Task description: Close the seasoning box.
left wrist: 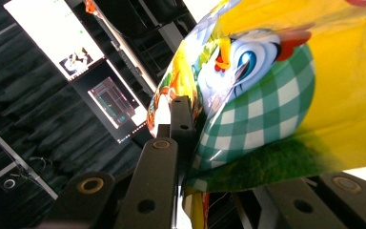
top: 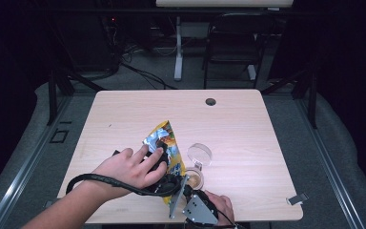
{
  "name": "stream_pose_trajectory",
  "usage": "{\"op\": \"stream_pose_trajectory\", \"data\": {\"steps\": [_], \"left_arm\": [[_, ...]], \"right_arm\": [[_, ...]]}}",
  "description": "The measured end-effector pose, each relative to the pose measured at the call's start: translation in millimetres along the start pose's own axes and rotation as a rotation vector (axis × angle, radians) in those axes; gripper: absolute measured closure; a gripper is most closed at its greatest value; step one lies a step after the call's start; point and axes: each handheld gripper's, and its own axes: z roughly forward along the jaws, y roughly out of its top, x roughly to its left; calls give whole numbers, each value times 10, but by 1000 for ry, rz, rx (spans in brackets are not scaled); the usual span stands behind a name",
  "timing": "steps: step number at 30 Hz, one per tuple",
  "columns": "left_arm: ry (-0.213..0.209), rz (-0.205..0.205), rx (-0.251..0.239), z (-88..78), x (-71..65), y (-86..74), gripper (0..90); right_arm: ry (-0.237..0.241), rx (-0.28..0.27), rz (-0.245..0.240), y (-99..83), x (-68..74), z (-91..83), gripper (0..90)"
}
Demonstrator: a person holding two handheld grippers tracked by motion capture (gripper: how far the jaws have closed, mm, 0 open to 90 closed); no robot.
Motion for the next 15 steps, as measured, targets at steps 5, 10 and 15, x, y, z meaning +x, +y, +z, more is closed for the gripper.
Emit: {"op": "stream_pose_trajectory", "data": {"steps": [5,10,15], "left_arm": [[0,0,0,-1,1,2,827],[-1,2,0,-1,3,3,827],[1,1,-2,1,2,4,827]], "right_arm": [[0,0,0,0,0,-1,887],[1,1,0,0,0,-1,887],[2,4,-3,1,-3,-3,886]]}}
